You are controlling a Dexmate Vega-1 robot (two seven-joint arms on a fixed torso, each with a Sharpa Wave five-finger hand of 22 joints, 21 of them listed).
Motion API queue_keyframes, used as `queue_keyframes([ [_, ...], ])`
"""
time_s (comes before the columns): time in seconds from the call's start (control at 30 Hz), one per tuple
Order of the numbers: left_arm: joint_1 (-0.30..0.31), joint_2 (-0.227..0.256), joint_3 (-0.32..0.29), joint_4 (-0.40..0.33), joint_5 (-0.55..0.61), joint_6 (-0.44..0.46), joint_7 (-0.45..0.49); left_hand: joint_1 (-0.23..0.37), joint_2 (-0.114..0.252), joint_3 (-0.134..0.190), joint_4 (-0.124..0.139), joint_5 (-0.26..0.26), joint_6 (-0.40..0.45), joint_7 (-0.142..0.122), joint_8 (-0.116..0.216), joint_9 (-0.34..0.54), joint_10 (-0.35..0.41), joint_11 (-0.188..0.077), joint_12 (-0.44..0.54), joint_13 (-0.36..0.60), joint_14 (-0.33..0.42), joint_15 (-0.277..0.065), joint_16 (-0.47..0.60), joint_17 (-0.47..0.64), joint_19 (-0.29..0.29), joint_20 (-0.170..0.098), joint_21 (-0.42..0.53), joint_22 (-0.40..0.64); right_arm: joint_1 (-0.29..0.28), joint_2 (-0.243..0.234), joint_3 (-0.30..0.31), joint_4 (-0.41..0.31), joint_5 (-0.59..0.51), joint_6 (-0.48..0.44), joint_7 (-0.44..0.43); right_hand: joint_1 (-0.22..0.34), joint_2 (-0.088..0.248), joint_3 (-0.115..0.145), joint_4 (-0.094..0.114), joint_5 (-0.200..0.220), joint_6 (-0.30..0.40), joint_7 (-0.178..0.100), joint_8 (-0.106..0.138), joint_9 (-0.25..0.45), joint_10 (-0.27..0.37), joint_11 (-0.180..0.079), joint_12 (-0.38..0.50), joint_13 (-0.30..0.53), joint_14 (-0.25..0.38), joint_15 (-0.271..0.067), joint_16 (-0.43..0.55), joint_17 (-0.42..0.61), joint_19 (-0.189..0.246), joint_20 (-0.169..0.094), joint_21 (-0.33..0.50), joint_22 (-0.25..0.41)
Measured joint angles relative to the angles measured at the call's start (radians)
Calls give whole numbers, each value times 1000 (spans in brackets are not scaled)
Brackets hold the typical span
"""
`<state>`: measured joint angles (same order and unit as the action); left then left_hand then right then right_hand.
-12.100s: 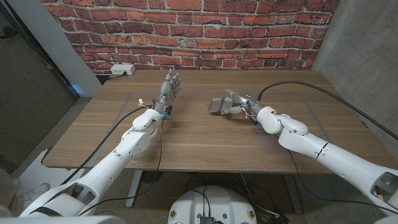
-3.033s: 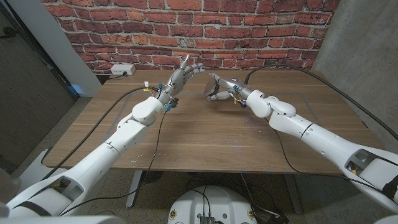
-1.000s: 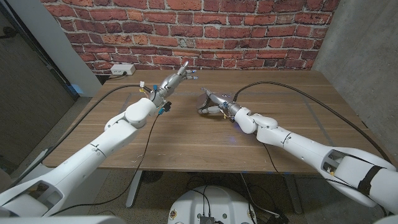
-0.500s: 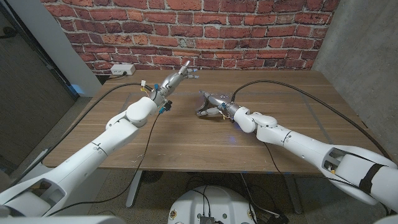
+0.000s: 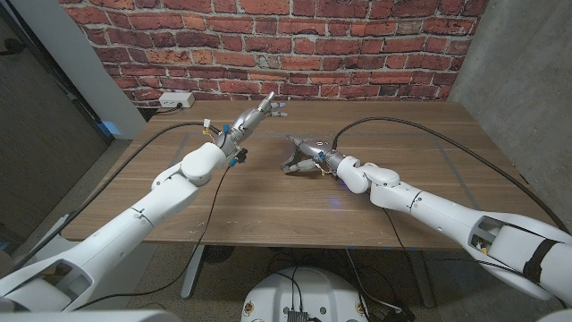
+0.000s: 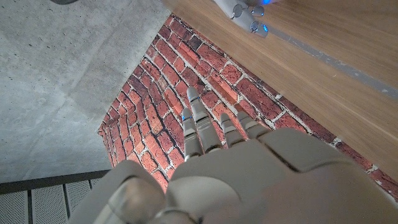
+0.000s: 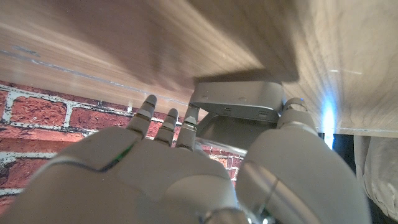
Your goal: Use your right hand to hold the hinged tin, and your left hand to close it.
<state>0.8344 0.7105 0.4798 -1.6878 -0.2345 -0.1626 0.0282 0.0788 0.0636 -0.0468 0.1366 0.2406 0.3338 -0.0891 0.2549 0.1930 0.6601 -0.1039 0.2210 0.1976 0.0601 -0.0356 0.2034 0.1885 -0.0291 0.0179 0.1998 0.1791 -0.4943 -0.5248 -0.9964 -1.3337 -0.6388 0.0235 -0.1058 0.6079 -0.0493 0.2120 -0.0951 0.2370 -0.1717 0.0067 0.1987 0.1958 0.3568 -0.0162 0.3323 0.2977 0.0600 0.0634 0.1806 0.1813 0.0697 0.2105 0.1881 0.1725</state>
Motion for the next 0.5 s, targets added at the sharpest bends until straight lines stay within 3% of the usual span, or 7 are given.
queue_keyframes([
  [0.17, 6, 2, -1, -8, 0, 0, 0, 0, 0, 0, 0, 0, 0, 0, 0, 0, 0, 0, 0, 0, 0, 0, 0, 0, 0, 0, 0, 0, -1, -7, -1, -15, -7, -12, 29, -14, -5, -7, 1, -37, 0, 0, 0, 0, -53, 50, -35, -28, -42, 24, 0, 0, -26, 2, -8, 0],
  [0.27, 7, 5, -2, -10, 1, 2, -7, 0, 0, 0, 0, 0, 0, 0, 0, 0, 0, 0, 0, 0, 0, 0, 0, 0, 0, 0, 0, 0, -1, -8, -2, -21, -11, -17, 45, -19, -10, -15, 4, -52, -3, 5, 0, 0, -82, 94, -55, -45, -64, 46, 0, 0, -35, 3, -8, 0],
  [0.4, -8, 16, 1, -10, 14, 11, -22, 0, 0, -2, -2, 4, 0, 0, 0, 0, 0, 0, 0, 0, 12, 0, 2, 0, 0, 0, 0, 0, 5, -8, -5, -24, -17, -27, 67, -26, -7, -20, 3, -56, 0, 8, 0, 0, -103, 115, -64, -54, -78, 60, 0, 0, -46, 4, -8, 0],
  [0.5, -25, 22, 10, -3, 30, 14, -44, 0, 0, -4, -4, 4, 15, -4, 0, 0, -1, -1, -6, 0, 30, -3, 9, 0, -4, 4, 0, -1, 9, -6, -5, -24, -19, -35, 77, -51, -18, -31, 12, -56, 0, 8, 0, 0, -139, 146, -89, -74, -99, 81, 0, 0, -60, 4, -8, 0],
])
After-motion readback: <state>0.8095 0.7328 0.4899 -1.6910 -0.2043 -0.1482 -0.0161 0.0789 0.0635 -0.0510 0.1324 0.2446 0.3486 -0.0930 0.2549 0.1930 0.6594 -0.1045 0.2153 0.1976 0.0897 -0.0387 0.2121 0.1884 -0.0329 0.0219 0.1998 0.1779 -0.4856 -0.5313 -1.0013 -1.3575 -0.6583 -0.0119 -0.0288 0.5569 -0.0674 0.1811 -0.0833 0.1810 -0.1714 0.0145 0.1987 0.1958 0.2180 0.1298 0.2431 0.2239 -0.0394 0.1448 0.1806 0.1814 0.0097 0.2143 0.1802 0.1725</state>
